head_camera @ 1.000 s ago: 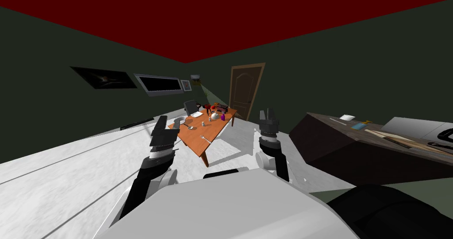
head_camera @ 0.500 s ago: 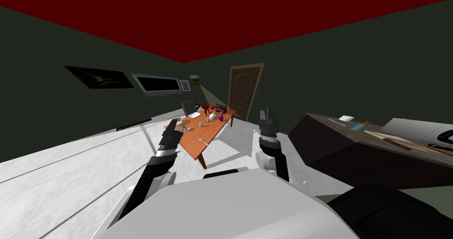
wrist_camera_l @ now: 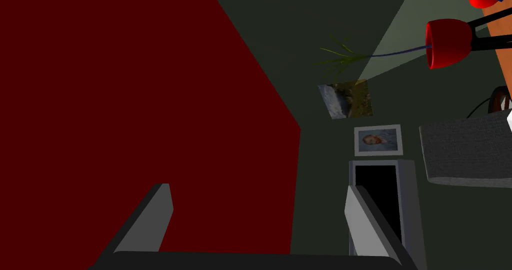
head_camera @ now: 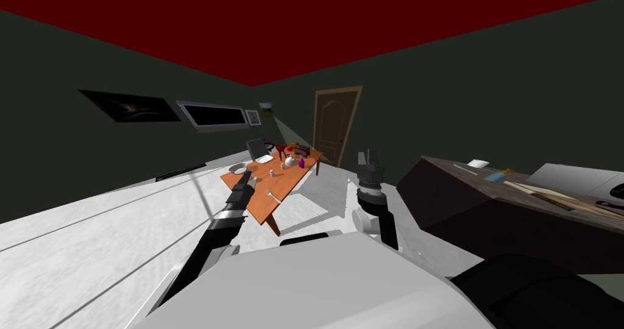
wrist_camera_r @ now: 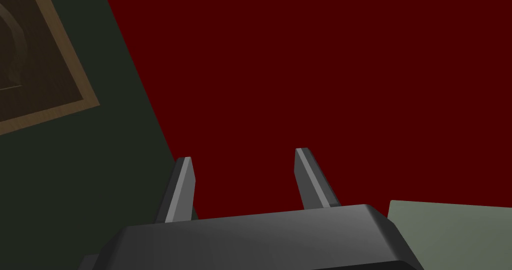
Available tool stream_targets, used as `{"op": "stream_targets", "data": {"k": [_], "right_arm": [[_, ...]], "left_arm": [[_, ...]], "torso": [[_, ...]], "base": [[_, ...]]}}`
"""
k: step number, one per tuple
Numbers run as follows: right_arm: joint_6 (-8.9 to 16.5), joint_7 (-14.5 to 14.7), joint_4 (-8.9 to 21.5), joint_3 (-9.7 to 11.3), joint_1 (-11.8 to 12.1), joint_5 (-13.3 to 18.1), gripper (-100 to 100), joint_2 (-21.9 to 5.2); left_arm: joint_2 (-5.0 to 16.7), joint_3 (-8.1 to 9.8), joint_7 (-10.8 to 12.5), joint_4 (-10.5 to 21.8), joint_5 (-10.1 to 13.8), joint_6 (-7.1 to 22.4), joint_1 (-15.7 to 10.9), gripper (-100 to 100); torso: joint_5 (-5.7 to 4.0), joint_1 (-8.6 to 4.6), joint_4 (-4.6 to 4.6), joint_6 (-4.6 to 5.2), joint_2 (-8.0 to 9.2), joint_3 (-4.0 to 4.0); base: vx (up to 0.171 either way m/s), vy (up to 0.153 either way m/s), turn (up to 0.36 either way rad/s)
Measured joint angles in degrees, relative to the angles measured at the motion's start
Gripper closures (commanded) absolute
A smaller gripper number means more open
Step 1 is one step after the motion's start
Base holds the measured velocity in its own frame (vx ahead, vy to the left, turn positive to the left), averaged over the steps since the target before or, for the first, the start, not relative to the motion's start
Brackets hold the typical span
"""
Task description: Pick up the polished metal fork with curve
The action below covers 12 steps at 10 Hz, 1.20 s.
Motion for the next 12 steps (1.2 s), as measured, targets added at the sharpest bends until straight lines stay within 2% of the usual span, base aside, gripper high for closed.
{"op": "stream_targets", "data": {"k": [1,3,9,12], "right_arm": [[0.00,0.00,0.00,0.00,0.00,0.00,0,0.00],[0.00,0.00,0.00,0.00,0.00,0.00,0,0.00],[0.00,0.00,0.00,0.00,0.00,0.00,0,0.00],[0.00,0.00,0.00,0.00,0.00,0.00,0,0.00]], "left_arm": [[0.64,-0.06,-0.39,0.49,0.44,1.83,-0.11,-100],[1.04,-0.88,-1.44,1.14,0.73,4.12,1.05,-100],[3.57,-1.70,-3.67,4.02,2.55,10.53,3.02,-100],[4.68,-1.84,-4.64,5.25,3.43,14.67,3.15,-100]], "torso": [[0.01,0.02,0.00,0.00,-0.01,0.00],[0.02,0.05,0.01,0.00,0.04,0.02],[0.02,0.07,0.00,0.00,0.01,0.01],[0.03,0.14,0.00,-0.01,0.00,0.00]], "base": [[0.035,-0.068,-0.003],[0.031,-0.072,-0.008],[0.040,-0.073,-0.014],[0.050,-0.060,-0.030]]}}
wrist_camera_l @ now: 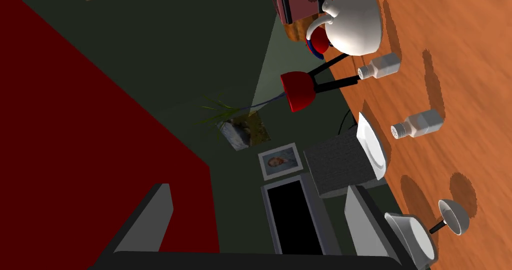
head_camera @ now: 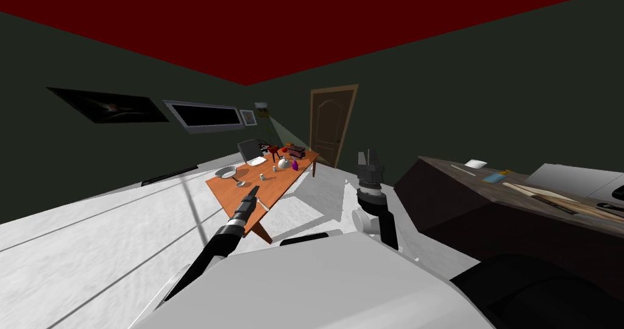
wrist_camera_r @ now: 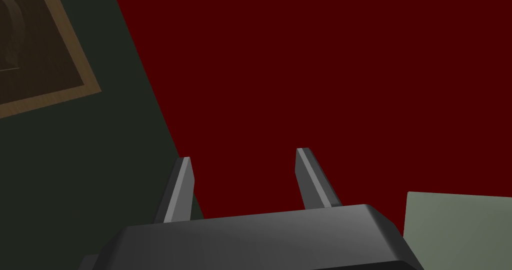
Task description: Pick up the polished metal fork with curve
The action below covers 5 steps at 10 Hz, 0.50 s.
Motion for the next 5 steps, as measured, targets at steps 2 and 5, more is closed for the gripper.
{"op": "stream_targets", "data": {"k": [2,5], "right_arm": [[0.00,0.00,0.00,0.00,0.00,0.00,0,0.00],[0.00,0.00,0.00,0.00,0.00,0.00,0,0.00]], "left_arm": [[0.47,-0.39,-0.92,0.64,0.38,2.68,0.76,-100],[3.01,-0.27,-2.34,4.05,2.09,7.71,1.75,-100]], "torso": [[0.00,0.00,0.00,0.00,0.01,0.01],[-0.02,-0.10,-0.04,0.00,-0.18,-0.10]], "base": [[0.048,-0.055,-0.035],[0.093,-0.076,-0.071]]}}
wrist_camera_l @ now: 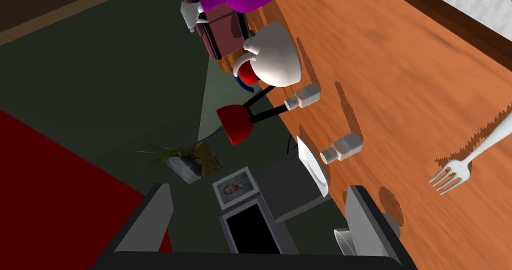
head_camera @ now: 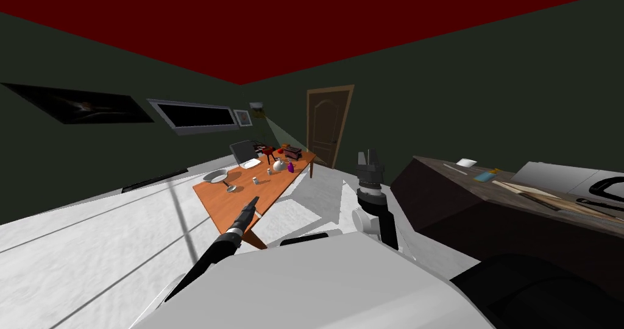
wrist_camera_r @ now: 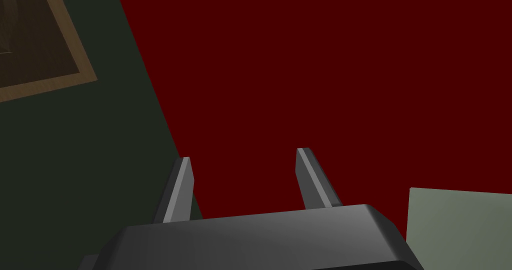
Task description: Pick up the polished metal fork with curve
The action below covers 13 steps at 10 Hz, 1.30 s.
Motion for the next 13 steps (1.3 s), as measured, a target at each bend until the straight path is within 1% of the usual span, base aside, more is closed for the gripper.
{"op": "stream_targets", "data": {"k": [1,2,3,4,5,6,7,8,9,10,11,12,13], "right_arm": [[0.00,0.00,0.00,0.00,0.00,0.00,0,0.00],[0.00,0.00,0.00,0.00,0.00,0.00,0,0.00],[0.00,0.00,0.00,0.00,0.00,0.00,0,-0.01],[0.00,0.00,0.00,0.00,0.00,0.00,0,-0.01],[0.00,0.00,0.00,-0.01,0.00,0.00,0,-0.01],[0.00,0.00,0.00,-0.01,0.00,0.00,0,-0.01],[0.00,0.00,0.00,-0.01,0.00,0.00,0,-0.01],[0.00,0.00,0.00,-0.01,0.00,0.00,0,-0.01],[0.00,0.00,0.00,-0.01,0.00,0.00,0,-0.01],[0.00,0.00,0.00,-0.01,0.00,0.00,0,-0.01],[0.00,0.00,0.00,-0.01,0.00,0.00,0,-0.01],[0.00,0.00,0.00,-0.01,0.00,0.00,0,-0.01],[0.00,0.00,0.00,-0.01,0.01,0.00,0,-0.01]], "left_arm": [[-0.13,-0.21,-0.49,0.39,-0.03,1.34,0.25,-100],[0.53,-0.15,-0.89,1.66,0.40,2.78,0.27,-100],[0.92,-0.10,-1.49,1.91,0.64,4.99,0.95,-100],[1.43,0.01,-2.13,2.80,0.95,7.57,1.10,-100],[1.52,-0.06,-2.55,4.06,0.99,8.46,1.34,-100],[2.12,0.02,-2.92,5.92,1.32,8.85,1.74,-100],[2.96,0.32,-3.31,7.40,1.82,10.23,2.02,-100],[3.75,0.56,-3.45,8.20,2.34,11.16,2.15,-100],[4.61,0.96,-3.61,8.23,2.83,12.69,2.98,-100],[4.60,1.07,-3.83,8.49,2.77,13.85,3.09,-100],[5.11,1.20,-4.13,10.19,3.07,14.85,2.57,-100],[5.21,1.40,-4.64,11.60,2.97,16.30,2.85,-100],[5.96,1.63,-4.84,12.71,3.48,17.12,2.78,-100]], "torso": [[0.01,0.06,0.01,0.00,0.04,0.02],[0.03,0.17,0.01,0.01,0.07,0.04],[0.03,0.17,0.01,0.01,0.01,0.01],[0.04,0.21,0.00,0.01,-0.03,-0.02],[0.06,0.29,0.00,-0.02,0.03,0.01],[0.06,0.31,0.00,0.01,0.01,0.01],[0.07,0.36,-0.01,0.00,-0.07,-0.04],[0.07,0.38,0.00,-0.01,0.01,0.00],[0.07,0.36,0.02,0.00,0.08,0.04],[0.07,0.33,0.03,-0.01,0.14,0.08],[0.07,0.37,0.03,0.01,0.10,0.06],[0.09,0.43,0.00,0.01,-0.02,-0.01],[0.08,0.40,0.00,-0.02,0.01,0.00]], "base": [[0.075,-0.033,-0.081],[0.104,-0.039,-0.146],[0.111,-0.029,-0.163],[0.087,-0.001,-0.045],[0.100,-0.002,-0.117],[0.129,0.010,-0.152],[0.091,0.018,-0.076],[0.076,0.013,-0.133],[0.058,0.009,-0.067],[0.075,0.018,-0.112],[0.121,0.035,-0.238],[0.098,0.026,-0.080],[0.099,0.011,-0.113]]}}
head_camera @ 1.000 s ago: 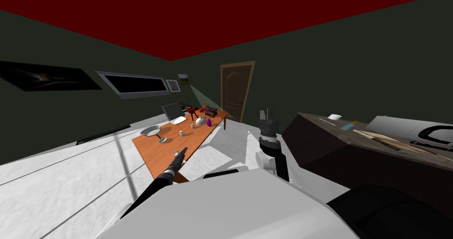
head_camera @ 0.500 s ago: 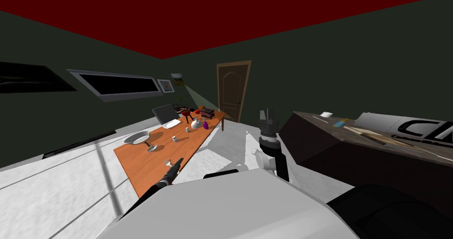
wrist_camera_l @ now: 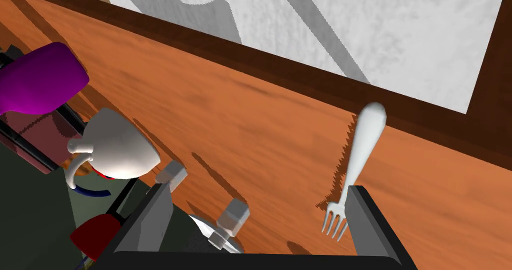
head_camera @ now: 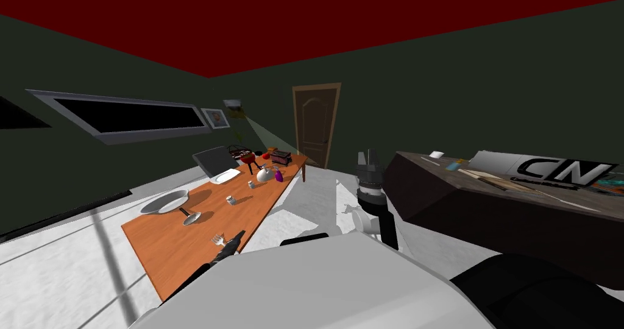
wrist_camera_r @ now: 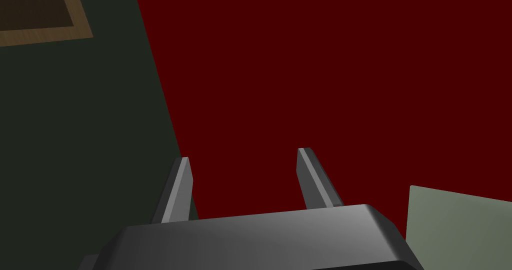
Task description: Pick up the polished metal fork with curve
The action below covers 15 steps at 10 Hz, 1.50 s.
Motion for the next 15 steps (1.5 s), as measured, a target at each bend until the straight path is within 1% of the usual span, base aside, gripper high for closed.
{"op": "stream_targets", "data": {"k": [1,2,3,5,7,8,10,11,12,13,14,15], "right_arm": [[0.00,0.00,0.00,0.00,0.00,0.00,0,0.00],[0.00,0.00,0.00,0.00,-0.01,0.00,0,0.00],[0.00,0.00,0.00,0.00,0.00,0.00,0,0.00],[0.00,0.00,0.00,0.00,0.00,0.00,0,0.00],[0.00,0.00,0.00,0.00,0.00,0.00,0,0.00],[0.00,0.00,0.00,0.00,0.00,0.00,0,0.00],[0.00,0.00,0.00,0.00,0.00,0.00,0,0.00],[0.00,0.00,0.00,0.00,0.00,0.00,0,0.00],[0.00,0.00,0.00,0.00,0.00,0.00,0,0.00],[0.00,0.00,0.00,0.00,0.00,0.00,0,0.00],[0.00,0.00,0.00,0.00,0.00,0.00,0,0.00],[0.00,0.00,0.00,0.00,0.00,0.00,0,0.00]], "left_arm": [[1.04,0.27,-0.19,2.16,0.76,0.57,-0.26,-100],[1.31,0.58,-0.60,3.48,0.77,1.70,0.41,-100],[0.82,0.77,-1.11,5.09,0.09,3.50,0.30,-100],[2.46,1.64,-1.79,7.45,0.94,6.61,1.42,-100],[3.58,2.09,-2.14,9.17,1.61,8.27,1.35,-100],[4.72,2.56,-2.41,9.67,2.43,9.27,2.38,-100],[4.80,2.65,-2.81,12.10,2.25,10.15,1.89,-100],[4.77,2.67,-3.06,14.01,1.99,10.79,1.31,-100],[5.53,2.94,-3.35,14.77,2.56,11.45,1.84,-100],[5.77,3.18,-3.51,14.96,2.55,12.32,2.43,-100],[6.04,3.29,-3.71,16.10,2.61,13.19,2.17,-100],[6.08,3.31,-3.76,16.26,2.63,13.38,2.12,0]], "torso": [[-0.01,-0.04,0.00,0.02,-0.01,0.00],[0.00,0.01,0.00,0.02,-0.02,-0.01],[0.03,0.12,-0.01,0.03,-0.06,-0.03],[0.03,0.14,-0.03,0.02,-0.14,-0.08],[0.01,0.03,0.02,0.01,0.09,0.05],[-0.01,0.01,0.02,0.00,0.09,0.05],[-0.01,-0.03,0.03,0.00,0.14,0.08],[0.01,0.00,0.03,0.01,0.11,0.07],[-0.01,-0.02,0.02,-0.01,0.10,0.06],[-0.01,-0.06,0.03,-0.01,0.13,0.07],[0.00,-0.03,0.03,0.00,0.15,0.08],[-0.01,-0.10,0.05,-0.02,0.24,0.13]], "base": [[0.109,0.034,-0.228],[0.118,0.071,-0.229],[0.135,0.073,-0.161],[0.112,0.061,-0.132],[0.065,0.042,-0.145],[0.059,0.036,-0.044],[0.061,0.043,-0.114],[0.071,0.039,-0.098],[0.060,0.034,-0.093],[0.051,0.043,-0.105],[0.022,0.024,-0.022],[0.000,0.000,0.000]]}}
